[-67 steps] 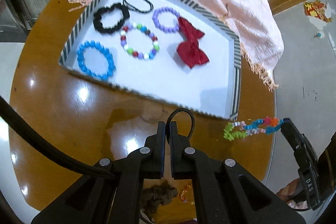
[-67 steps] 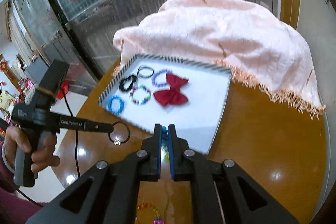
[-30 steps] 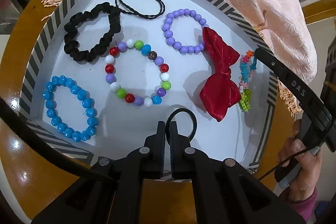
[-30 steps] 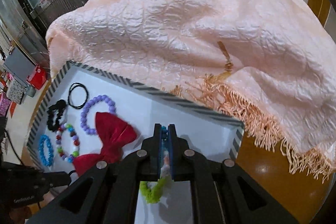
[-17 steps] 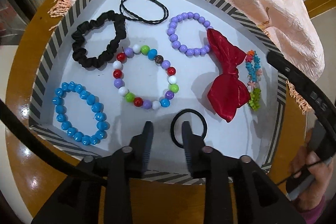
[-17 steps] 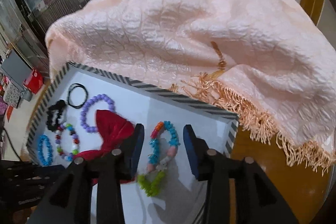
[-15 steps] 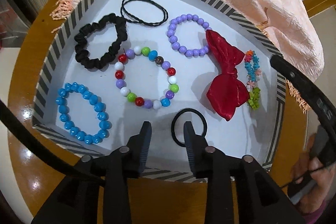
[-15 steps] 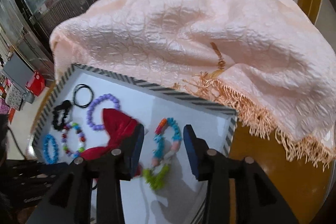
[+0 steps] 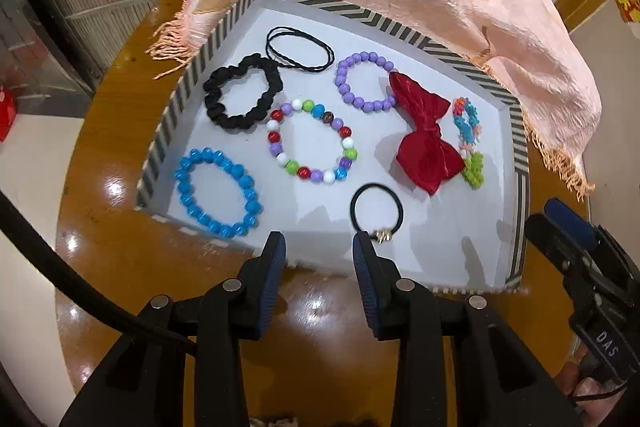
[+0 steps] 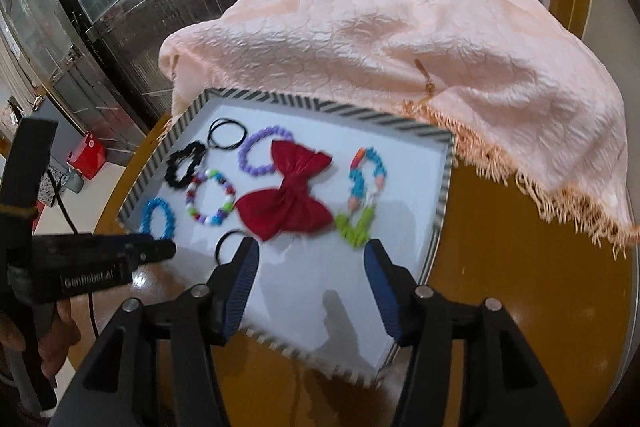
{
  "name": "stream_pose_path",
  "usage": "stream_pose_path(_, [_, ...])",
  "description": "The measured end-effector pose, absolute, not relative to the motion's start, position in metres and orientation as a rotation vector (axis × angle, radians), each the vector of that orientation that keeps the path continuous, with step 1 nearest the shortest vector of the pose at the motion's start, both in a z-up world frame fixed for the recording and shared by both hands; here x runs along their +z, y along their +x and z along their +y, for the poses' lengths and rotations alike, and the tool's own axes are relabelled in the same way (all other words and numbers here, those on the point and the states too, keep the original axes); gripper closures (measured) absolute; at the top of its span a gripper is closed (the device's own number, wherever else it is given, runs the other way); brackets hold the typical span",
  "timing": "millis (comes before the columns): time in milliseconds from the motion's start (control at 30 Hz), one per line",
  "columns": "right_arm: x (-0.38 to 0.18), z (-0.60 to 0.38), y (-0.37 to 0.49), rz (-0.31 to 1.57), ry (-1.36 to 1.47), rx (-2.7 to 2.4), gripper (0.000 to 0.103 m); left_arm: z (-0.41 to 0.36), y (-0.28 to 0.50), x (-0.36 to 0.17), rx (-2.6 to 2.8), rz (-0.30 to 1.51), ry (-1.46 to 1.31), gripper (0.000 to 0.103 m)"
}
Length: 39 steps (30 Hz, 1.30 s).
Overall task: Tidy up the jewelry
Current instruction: 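Move both grippers back to the leopard-print bow and amber bracelet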
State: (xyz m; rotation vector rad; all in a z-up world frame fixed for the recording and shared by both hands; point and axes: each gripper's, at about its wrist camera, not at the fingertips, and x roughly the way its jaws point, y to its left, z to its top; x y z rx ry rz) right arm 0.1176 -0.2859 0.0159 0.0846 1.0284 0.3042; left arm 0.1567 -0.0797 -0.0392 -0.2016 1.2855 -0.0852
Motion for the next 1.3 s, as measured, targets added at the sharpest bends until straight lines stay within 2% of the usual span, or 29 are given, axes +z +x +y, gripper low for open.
stream_pose_path(800, [0.007,-0.264,0.021,1.076,0.092,0.271,0.041,-0.081,0.079,-0.024,-0.118,1.205,-0.051,0.069])
stream_pose_path(1300, [-0.015,-0.247,-0.047,1.142,0.081,0.314,0.041,-0.033,0.027,-0.045,-0.255,1.318,-0.125,0.069])
